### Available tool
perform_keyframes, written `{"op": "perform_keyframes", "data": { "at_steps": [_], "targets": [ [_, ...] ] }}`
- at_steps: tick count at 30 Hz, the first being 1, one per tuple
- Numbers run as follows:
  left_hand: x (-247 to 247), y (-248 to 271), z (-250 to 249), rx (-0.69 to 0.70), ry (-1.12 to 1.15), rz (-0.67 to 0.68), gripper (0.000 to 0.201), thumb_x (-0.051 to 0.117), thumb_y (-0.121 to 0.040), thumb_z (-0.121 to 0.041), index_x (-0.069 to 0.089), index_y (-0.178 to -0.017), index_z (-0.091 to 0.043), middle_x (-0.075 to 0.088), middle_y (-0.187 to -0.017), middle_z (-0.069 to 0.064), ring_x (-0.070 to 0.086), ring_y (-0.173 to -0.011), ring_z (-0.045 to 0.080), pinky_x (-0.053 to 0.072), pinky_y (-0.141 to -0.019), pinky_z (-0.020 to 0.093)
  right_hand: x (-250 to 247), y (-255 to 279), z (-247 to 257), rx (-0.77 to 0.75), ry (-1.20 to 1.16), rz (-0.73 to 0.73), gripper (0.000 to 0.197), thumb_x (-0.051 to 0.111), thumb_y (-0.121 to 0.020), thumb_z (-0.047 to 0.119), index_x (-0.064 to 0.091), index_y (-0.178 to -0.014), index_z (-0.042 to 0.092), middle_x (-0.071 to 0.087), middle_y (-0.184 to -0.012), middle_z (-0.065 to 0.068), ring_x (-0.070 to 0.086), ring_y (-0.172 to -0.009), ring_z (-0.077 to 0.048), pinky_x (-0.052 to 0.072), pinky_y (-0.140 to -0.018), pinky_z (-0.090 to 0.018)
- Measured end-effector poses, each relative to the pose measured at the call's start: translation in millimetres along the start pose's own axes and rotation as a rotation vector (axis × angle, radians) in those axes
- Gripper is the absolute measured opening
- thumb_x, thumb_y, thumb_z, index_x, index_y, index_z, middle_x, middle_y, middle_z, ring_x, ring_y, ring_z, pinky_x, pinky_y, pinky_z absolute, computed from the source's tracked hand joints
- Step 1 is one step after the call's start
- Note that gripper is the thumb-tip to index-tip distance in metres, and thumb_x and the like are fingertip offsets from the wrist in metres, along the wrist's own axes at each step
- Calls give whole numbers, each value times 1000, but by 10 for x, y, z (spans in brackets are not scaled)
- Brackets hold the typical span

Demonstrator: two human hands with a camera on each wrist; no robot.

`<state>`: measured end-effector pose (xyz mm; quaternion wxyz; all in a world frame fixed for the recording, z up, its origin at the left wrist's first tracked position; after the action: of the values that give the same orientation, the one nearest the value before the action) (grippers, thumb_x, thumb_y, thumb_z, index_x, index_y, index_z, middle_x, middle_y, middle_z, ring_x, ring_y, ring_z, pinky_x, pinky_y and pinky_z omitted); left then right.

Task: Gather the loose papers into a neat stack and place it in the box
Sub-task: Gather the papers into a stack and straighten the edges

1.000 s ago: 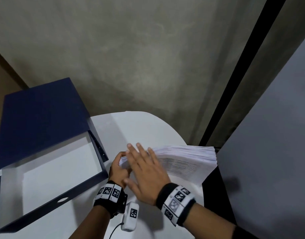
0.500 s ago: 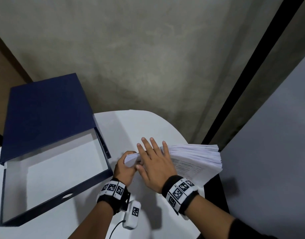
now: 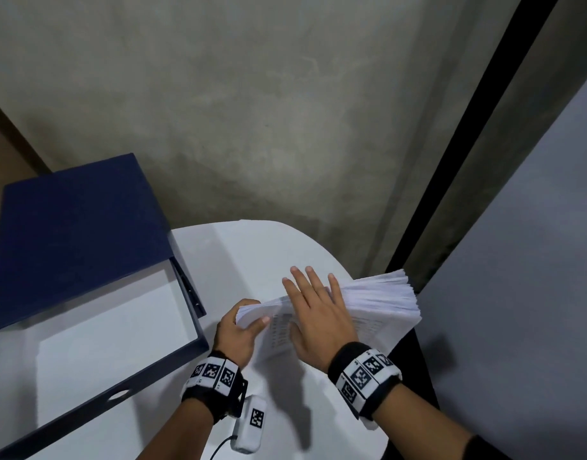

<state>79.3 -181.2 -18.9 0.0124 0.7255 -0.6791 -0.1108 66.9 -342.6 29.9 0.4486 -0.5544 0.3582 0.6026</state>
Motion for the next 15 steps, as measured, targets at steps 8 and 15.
{"op": "perform_keyframes", "data": {
  "at_steps": [8,15],
  "targets": [
    [256,32,-938,477,-412,-27,18,75,-78,-18,61,-86,-27,67,-85,-11,60,-82,15,46,-78,34,-632,-95,-377,78,-95,-17,27,46,-80,11,55,-102,24,68,-99,0,63,-92,-32,42,-65,-35],
    [-24,-222,-858,232,-11,-238,109,85,-56,-50,21,-141,-28,20,-154,7,27,-141,19,23,-117,36,-980,157,-862,74,-734,-451,26,58,-83,7,67,-99,26,70,-84,1,65,-76,-20,50,-67,-29]
  ]
}}
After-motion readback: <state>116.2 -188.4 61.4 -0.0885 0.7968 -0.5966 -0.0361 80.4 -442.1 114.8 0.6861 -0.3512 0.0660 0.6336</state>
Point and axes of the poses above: each hand's wrist, its own y-axis away from the middle knuckle, its own x-axis out of the palm, z = x × y, the point moved 5 cm from there along -y, towards the middle knuckle
